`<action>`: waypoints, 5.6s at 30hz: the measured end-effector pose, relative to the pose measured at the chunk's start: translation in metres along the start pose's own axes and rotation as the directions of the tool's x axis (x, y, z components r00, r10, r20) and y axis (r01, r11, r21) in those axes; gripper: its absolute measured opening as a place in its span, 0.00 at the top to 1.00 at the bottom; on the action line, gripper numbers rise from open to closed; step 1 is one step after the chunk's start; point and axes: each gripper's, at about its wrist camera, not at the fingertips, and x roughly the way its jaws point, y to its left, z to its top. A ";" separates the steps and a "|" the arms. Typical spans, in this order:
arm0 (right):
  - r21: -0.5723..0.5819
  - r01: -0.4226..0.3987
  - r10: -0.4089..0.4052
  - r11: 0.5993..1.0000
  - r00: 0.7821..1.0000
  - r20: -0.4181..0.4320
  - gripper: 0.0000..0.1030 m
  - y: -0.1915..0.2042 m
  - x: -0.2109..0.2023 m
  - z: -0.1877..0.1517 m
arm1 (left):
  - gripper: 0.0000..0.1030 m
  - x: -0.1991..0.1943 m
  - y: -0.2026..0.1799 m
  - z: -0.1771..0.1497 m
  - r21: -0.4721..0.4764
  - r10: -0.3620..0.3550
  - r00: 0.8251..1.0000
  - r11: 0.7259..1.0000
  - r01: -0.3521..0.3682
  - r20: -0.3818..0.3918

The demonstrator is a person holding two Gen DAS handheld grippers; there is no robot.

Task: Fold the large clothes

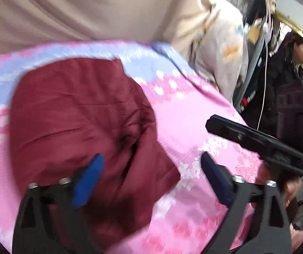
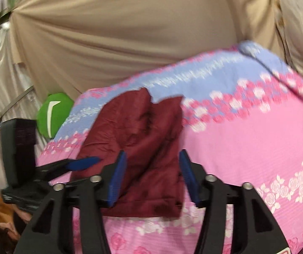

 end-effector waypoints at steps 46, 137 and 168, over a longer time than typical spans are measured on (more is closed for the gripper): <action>0.149 0.091 -0.064 0.985 0.982 -0.175 0.84 -0.005 0.166 0.026 | 0.52 -0.041 0.078 -0.005 -0.068 0.290 0.956 0.956 -0.287 0.043; 0.349 0.110 -0.027 0.930 0.972 -0.235 0.32 -0.049 0.120 -0.074 | 0.04 0.042 0.119 -0.009 -0.210 0.242 0.956 0.939 -0.274 -0.163; 0.040 -0.115 0.112 0.993 0.991 0.076 0.85 0.067 0.104 0.028 | 0.74 -0.061 0.121 0.068 -0.070 0.197 0.965 0.980 -0.188 0.174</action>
